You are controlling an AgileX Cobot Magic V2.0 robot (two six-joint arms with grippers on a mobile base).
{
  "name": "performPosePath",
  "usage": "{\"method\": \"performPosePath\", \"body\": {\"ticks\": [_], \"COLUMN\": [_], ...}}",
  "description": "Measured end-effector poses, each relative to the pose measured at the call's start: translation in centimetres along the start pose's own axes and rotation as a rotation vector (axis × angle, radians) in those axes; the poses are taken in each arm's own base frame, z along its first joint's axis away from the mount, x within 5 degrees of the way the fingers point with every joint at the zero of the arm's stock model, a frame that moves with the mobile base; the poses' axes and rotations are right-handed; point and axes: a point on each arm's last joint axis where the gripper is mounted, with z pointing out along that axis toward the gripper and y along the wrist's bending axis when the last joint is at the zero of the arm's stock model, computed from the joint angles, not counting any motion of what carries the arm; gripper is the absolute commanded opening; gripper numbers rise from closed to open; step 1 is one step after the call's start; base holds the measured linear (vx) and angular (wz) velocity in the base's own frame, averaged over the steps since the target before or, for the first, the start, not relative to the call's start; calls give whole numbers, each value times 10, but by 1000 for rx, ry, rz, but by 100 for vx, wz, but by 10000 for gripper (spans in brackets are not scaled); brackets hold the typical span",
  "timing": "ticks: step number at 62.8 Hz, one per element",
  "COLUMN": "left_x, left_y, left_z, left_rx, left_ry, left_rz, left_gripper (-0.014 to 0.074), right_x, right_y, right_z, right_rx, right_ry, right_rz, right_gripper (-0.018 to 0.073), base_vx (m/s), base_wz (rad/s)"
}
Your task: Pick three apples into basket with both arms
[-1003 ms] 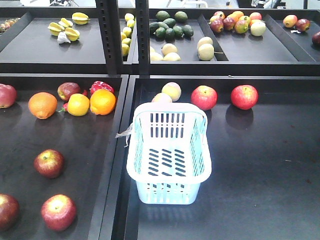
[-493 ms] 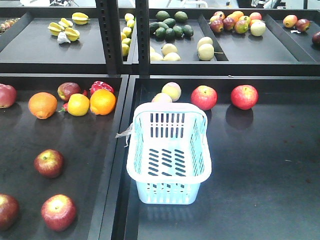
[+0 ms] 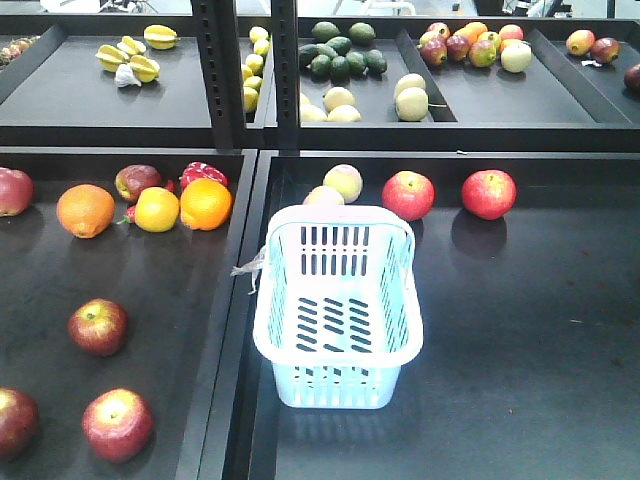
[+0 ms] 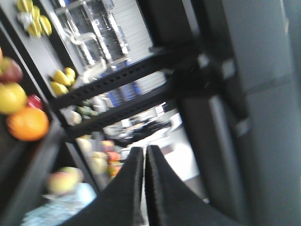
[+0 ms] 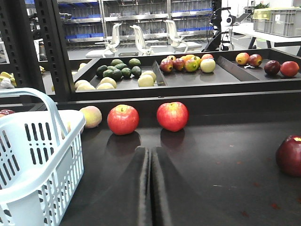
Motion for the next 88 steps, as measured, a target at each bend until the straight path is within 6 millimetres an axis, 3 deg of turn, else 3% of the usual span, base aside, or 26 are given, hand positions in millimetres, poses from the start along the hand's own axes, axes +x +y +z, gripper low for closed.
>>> {"method": "performPosePath", "body": {"ticks": [28,36,47,52,69,88], "left_x": [-5,-14,-29,-32,-17,49], "left_y": [-8,-53,-123,-144,-173,-186], "left_z": [0,-5,-22,-21,34,122], "left_rx": [36,180,430,471,455,568], "left_ry": [-31,-14,-51,-53,133,575], "left_rz": [-421,-280,122,226,400,726], "left_gripper": [-6,-6,-6,-6,-6,3], "right_x": [0,0,0,0,0,0], "right_y": [0,0,0,0,0,0], "right_z": [0,0,0,0,0,0], "right_rx": [0,0,0,0,0,0], "right_ry": [0,0,0,0,0,0], "right_rz": [0,0,0,0,0,0], "right_gripper": [-4,-4,-4,-4,-4,-4], "base_vx": [0,0,0,0,0,0], "base_wz": [0,0,0,0,0,0]}}
